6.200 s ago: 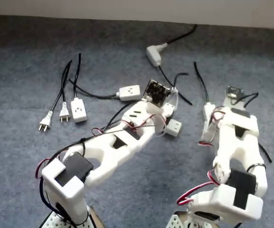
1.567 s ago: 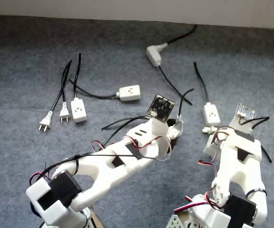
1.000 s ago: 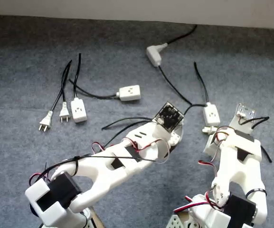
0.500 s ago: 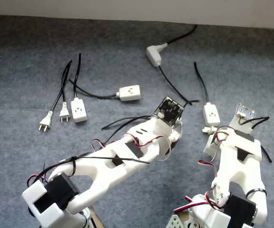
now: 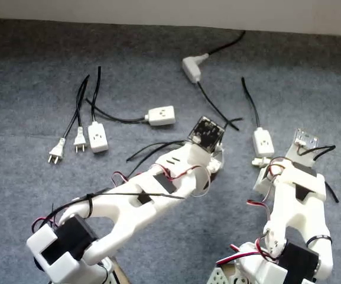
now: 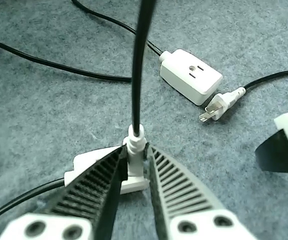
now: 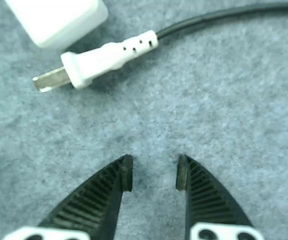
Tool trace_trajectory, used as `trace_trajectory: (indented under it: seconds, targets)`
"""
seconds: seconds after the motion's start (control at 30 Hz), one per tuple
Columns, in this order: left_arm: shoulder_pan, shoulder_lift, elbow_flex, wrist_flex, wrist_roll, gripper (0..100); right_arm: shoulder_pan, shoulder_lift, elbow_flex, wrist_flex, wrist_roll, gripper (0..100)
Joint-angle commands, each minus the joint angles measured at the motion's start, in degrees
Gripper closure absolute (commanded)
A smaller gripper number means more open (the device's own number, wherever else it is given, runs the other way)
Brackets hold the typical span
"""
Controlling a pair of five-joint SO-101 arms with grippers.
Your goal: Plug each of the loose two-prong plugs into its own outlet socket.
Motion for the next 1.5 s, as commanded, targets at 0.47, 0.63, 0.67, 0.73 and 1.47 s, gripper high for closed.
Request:
trace_trajectory:
  seconds: [0.47,0.63,0.67,0.73,1.47]
  targets:
    - [-6.0,5.9,-3.2,1.9,0.4,99,0.0,0.4,0.1,-1.3,-0.4,83.3]
    - [-8.5,6.3,-3.2,1.9,0.4,99,0.0,0.4,0.1,-1.3,-0.4,83.3]
    - [-8.7,6.3,-3.1,1.9,0.4,99,0.0,0.4,0.1,-1.3,-0.4,83.3]
    - [-9.2,6.4,-3.1,1.9,0.4,99,0.0,0.4,0.1,-1.3,-0.4,83.3]
    - [-8.7,6.5,-8.0,13.0,-6.5,99,0.0,0.4,0.2,-1.3,-0.3,83.3]
